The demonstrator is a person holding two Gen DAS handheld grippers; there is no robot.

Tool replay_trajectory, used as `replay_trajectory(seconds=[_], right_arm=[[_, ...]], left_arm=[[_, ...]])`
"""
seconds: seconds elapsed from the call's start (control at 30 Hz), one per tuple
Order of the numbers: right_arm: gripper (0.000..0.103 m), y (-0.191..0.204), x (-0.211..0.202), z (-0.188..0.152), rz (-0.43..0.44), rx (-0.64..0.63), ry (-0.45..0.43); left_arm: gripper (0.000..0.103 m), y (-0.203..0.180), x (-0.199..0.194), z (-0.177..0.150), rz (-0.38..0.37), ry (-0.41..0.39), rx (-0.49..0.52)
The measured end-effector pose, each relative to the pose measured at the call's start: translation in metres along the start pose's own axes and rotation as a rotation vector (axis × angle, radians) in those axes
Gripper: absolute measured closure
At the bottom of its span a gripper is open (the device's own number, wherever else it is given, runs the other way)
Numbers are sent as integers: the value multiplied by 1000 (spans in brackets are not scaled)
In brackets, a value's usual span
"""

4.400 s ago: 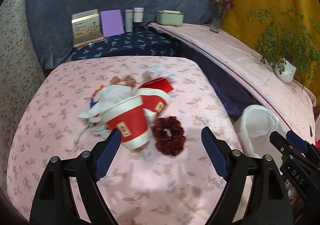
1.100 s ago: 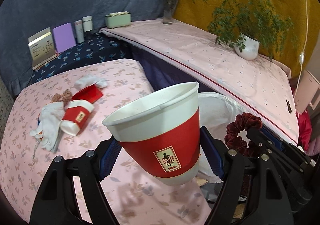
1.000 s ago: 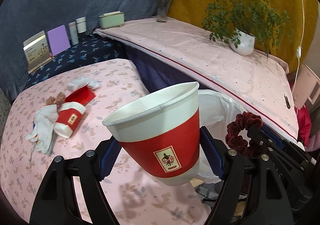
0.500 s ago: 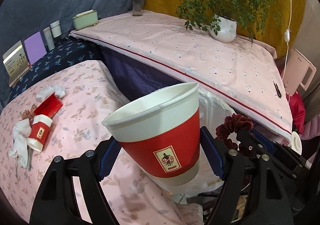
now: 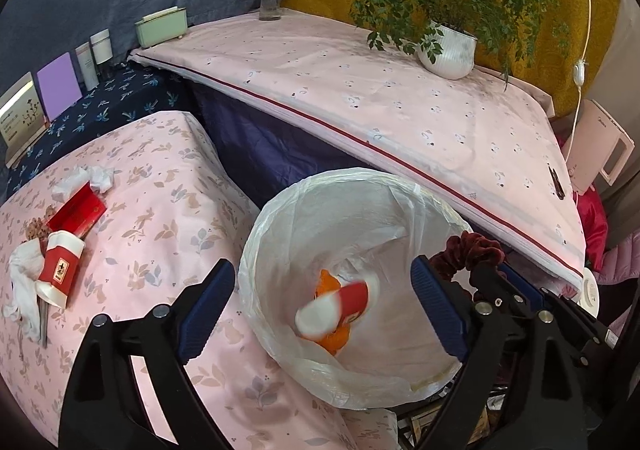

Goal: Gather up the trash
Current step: 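Carry the scrunchie and red cup over the bin and release both, then move both tools back to the remaining trash on the bed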

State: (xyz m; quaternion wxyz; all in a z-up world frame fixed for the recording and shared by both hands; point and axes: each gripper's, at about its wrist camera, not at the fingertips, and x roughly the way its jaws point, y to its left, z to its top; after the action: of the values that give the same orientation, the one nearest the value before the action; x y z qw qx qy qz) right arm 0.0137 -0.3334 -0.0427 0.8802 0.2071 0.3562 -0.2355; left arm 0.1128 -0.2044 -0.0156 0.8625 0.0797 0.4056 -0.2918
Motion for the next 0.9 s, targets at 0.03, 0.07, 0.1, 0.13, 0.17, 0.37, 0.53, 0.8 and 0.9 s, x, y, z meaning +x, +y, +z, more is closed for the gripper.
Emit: replay_trajectory(seconds=[0.03, 0.07, 0.1, 0.13, 0.17, 0.37, 0.53, 0.8, 0.9], right_arm=[[83, 1, 1, 0, 1, -2, 1], [80, 3, 1, 0, 3, -6, 1], [79, 5, 2, 1, 4, -9, 0], [79, 7, 2, 1, 4, -11, -3], [79, 8, 2, 1, 8, -12, -5], [67, 19, 1, 2, 25, -19, -11], [66, 32, -2, 1, 35, -48, -11], [61, 58, -14, -1, 52, -91, -27], [61, 71, -18, -4, 66, -109, -28]], left_arm=[[15, 2, 0, 0, 6, -2, -4], [15, 4, -1, -1, 11, -3, -10], [14, 6, -1, -1, 15, -4, -15], [14, 8, -2, -1, 17, -4, -20], [14, 11, -2, -2, 21, -4, -26], [14, 29, -5, -6, 52, -3, -57], [14, 47, -12, -10, 73, -11, -102], [14, 75, -31, -17, 116, -44, -148], [14, 87, -40, -19, 134, -57, -162]])
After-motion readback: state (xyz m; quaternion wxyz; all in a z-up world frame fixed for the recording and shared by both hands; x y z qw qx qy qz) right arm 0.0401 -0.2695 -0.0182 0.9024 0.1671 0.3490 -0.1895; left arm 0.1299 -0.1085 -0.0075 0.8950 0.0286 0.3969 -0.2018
